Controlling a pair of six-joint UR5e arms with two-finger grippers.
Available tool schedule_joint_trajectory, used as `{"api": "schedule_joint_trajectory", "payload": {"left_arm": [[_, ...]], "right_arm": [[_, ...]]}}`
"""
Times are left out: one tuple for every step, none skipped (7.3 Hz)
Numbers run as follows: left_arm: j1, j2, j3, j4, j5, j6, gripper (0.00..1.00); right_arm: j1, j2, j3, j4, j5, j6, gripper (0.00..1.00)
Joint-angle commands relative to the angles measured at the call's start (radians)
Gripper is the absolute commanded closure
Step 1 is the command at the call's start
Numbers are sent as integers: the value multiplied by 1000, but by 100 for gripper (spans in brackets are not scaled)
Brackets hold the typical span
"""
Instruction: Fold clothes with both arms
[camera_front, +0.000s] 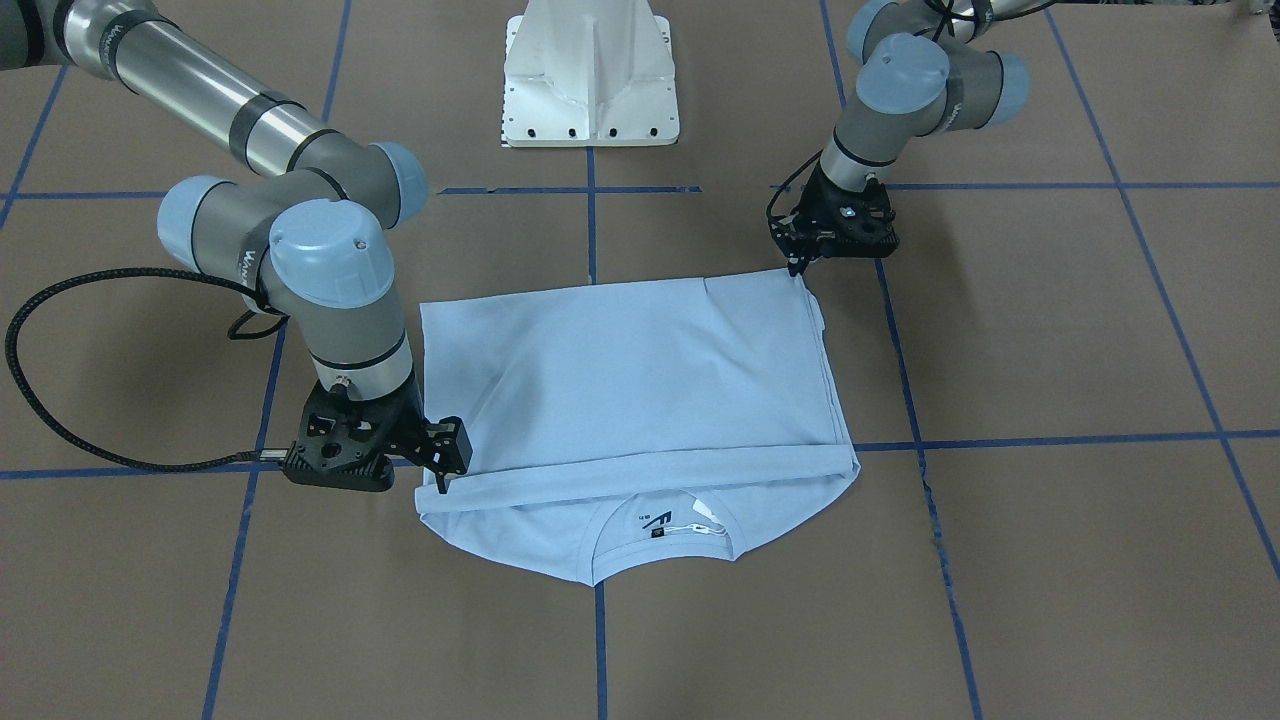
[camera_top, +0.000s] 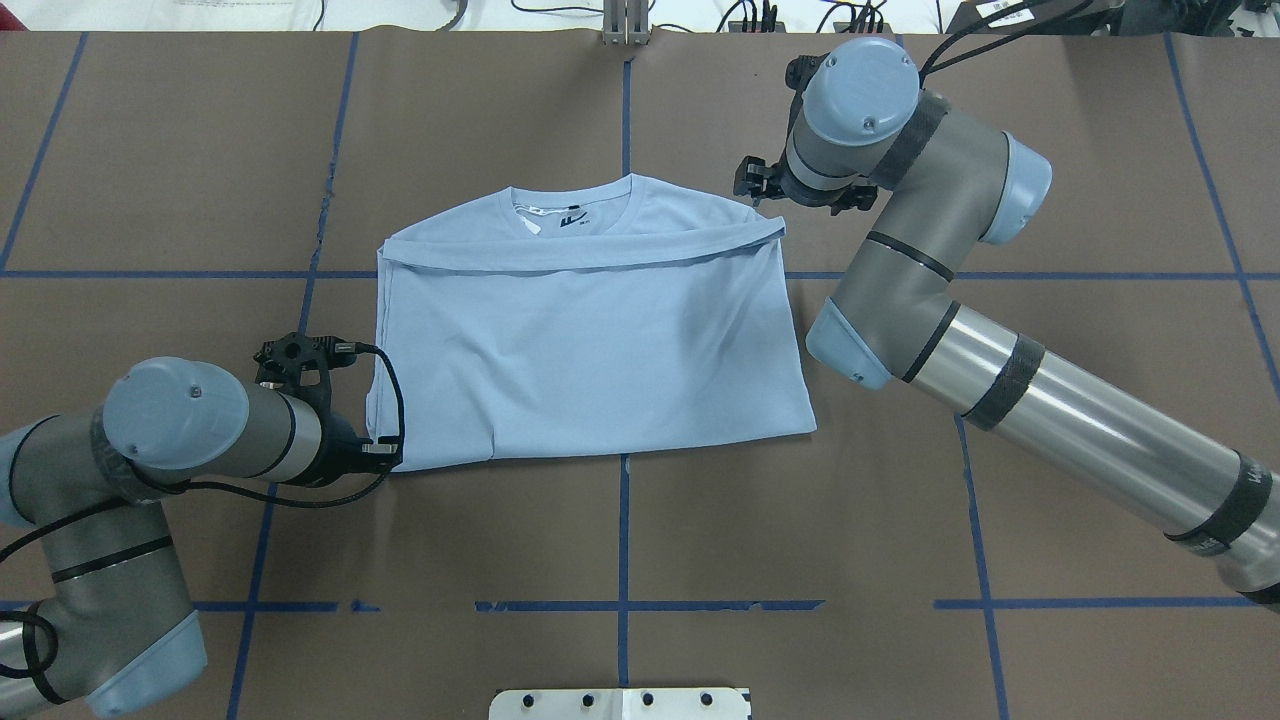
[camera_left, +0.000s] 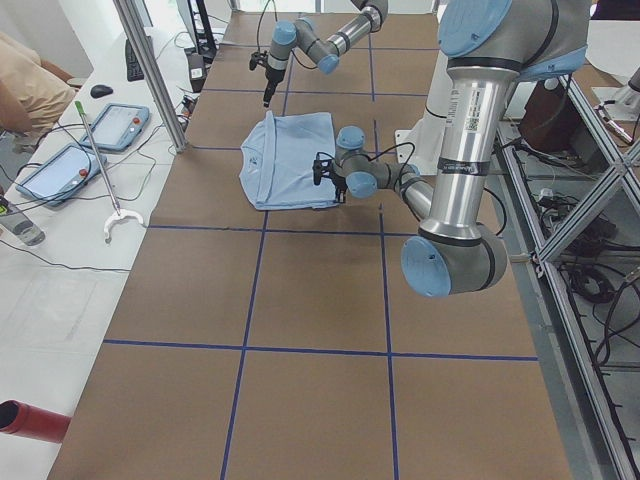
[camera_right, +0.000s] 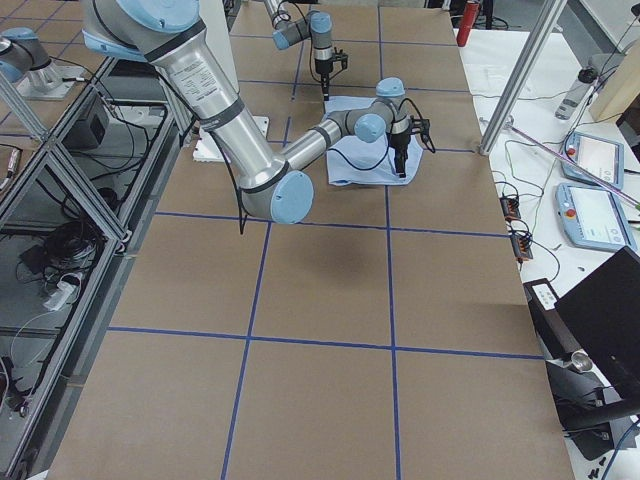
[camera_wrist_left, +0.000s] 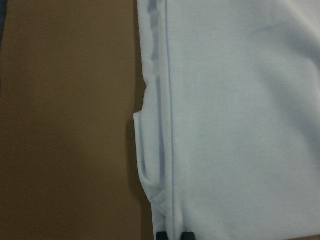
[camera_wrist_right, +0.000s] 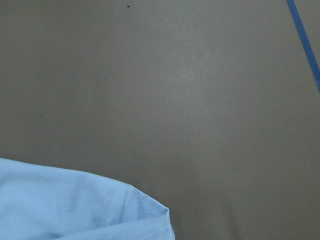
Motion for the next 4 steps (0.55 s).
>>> {"api": "schedule_joint_trajectory", "payload": {"left_arm": [[-26,12,-14,5,-1,28,100],[-90,15,0,7,-1,141,100],[-172,13,54,7,-1,264,100],[-246,-8,158,-5,-4,366,100]], "right_arm": [[-1,2,2,0,0,7,0],[-1,2,2,0,0,7,0],[-1,3,2,0,0,7,0],[-1,5,2,0,0,8,0]]}}
